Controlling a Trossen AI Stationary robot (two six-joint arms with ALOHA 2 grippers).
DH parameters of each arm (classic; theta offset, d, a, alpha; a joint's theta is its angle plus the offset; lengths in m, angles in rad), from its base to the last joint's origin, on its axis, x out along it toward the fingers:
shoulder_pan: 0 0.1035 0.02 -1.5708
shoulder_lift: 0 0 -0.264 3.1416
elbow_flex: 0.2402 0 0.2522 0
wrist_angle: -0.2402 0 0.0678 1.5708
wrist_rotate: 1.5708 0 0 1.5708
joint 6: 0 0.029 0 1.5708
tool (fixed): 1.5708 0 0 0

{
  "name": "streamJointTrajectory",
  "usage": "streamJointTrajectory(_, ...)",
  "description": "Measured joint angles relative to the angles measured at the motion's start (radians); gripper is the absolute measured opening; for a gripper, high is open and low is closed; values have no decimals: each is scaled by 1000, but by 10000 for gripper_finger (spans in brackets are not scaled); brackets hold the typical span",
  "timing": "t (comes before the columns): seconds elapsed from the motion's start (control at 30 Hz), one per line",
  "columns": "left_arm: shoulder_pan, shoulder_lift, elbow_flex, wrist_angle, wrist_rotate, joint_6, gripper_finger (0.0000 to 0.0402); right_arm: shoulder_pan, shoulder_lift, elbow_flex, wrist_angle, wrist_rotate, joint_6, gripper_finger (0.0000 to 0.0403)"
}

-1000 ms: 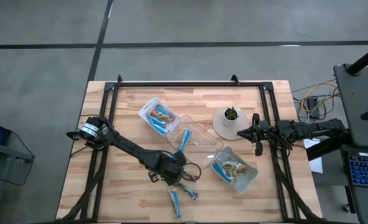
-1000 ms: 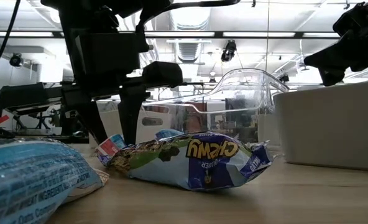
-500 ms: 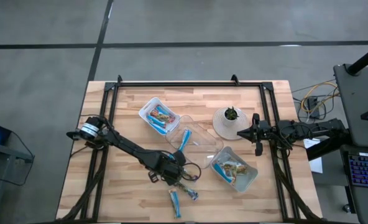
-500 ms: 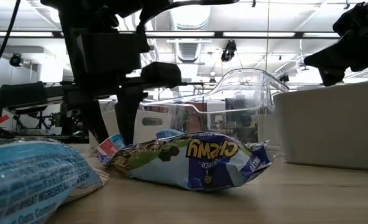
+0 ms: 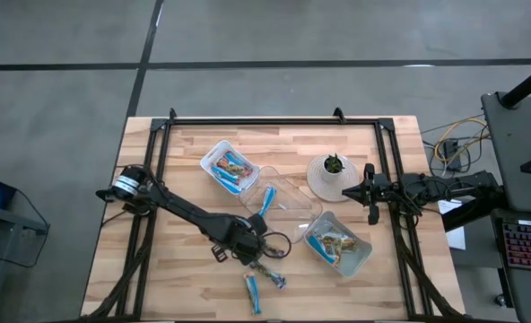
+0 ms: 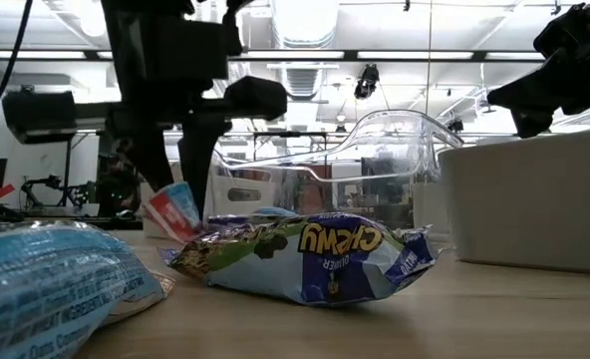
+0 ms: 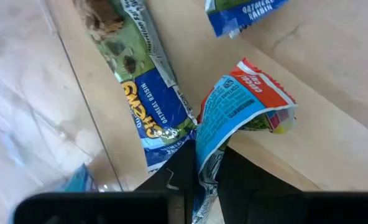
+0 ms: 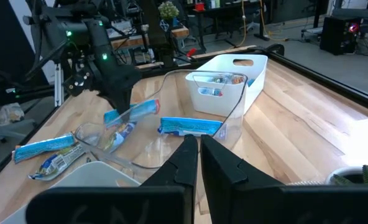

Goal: Pick and place Granola Bars by type
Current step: Put the red granola bar into the white bin

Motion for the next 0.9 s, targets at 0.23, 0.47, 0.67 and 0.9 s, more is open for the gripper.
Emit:
streamJointTrajectory(0.23, 2, -25, 2, -46, 33, -56, 34, 0, 0, 0, 0, 0, 0, 13)
streamJointTrajectory(0.47, 2, -40, 2, -91, 191, -107, 34, 0, 0, 0, 0, 0, 0, 13)
streamJointTrajectory(0.67, 2, -43, 2, -87, 187, -116, 34, 0, 0, 0, 0, 0, 0, 13)
streamJointTrajectory(0.9, 3, -42, 1, -20, 138, -110, 34, 0, 0, 0, 0, 0, 0, 13)
